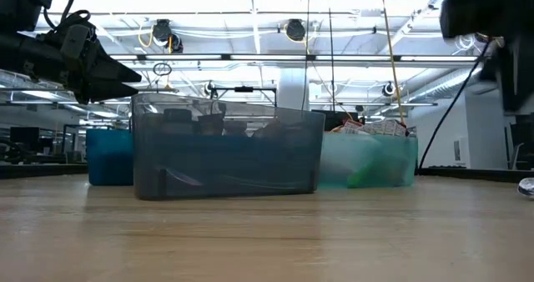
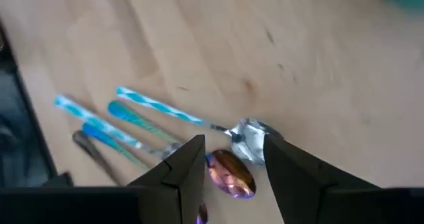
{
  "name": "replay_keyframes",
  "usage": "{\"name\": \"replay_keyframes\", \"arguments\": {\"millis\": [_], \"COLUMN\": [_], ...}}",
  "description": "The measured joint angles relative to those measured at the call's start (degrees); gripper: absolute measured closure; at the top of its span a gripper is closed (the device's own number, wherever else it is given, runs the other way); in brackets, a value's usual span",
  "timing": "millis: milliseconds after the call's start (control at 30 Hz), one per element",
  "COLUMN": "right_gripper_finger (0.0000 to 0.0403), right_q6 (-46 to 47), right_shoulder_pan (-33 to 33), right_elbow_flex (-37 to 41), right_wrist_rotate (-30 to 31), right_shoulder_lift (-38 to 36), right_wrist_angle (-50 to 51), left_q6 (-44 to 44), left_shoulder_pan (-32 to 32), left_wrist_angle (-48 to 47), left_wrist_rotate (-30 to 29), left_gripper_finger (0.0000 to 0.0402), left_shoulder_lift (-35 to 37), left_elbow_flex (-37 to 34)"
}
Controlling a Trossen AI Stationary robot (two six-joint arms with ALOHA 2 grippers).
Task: Pick & Place Food Item
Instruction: Put the top white spoon into the black bin
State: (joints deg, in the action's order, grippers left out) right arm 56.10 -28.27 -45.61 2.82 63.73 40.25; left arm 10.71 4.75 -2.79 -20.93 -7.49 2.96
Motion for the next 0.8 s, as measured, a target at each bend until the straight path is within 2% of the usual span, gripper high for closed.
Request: {"name": "replay_keyframes", "arguments": {"millis": [167, 300, 600, 800], "right_gripper_finger": [0.0256, 0.0262, 0.0266, 0.031], "right_q6": [3.0, 2.9, 3.2, 3.4], "right_shoulder_pan": [1.0, 2.0, 3.1, 3.1], "right_elbow_flex": [12.7, 19.0, 24.7, 25.6], "right_wrist_rotate": [-2.4, -3.2, -4.6, -7.4], "right_shoulder_lift": [-4.7, -6.1, -5.9, -5.9], "right_wrist_angle": [-10.8, -16.1, -24.3, -26.6], "left_q6": [0.0, 0.0, 0.0, 0.0], "left_shoulder_pan": [0.0, 0.0, 0.0, 0.0], "left_wrist_angle": [0.0, 0.0, 0.0, 0.0], "left_wrist_rotate": [0.0, 0.0, 0.0, 0.0], "left_gripper_finger": [0.0094, 0.0094, 0.0094, 0.0094], "left_shoulder_lift": [0.0, 0.0, 0.0, 0.0], "left_elbow_flex": [0.0, 0.0, 0.0, 0.0]}}
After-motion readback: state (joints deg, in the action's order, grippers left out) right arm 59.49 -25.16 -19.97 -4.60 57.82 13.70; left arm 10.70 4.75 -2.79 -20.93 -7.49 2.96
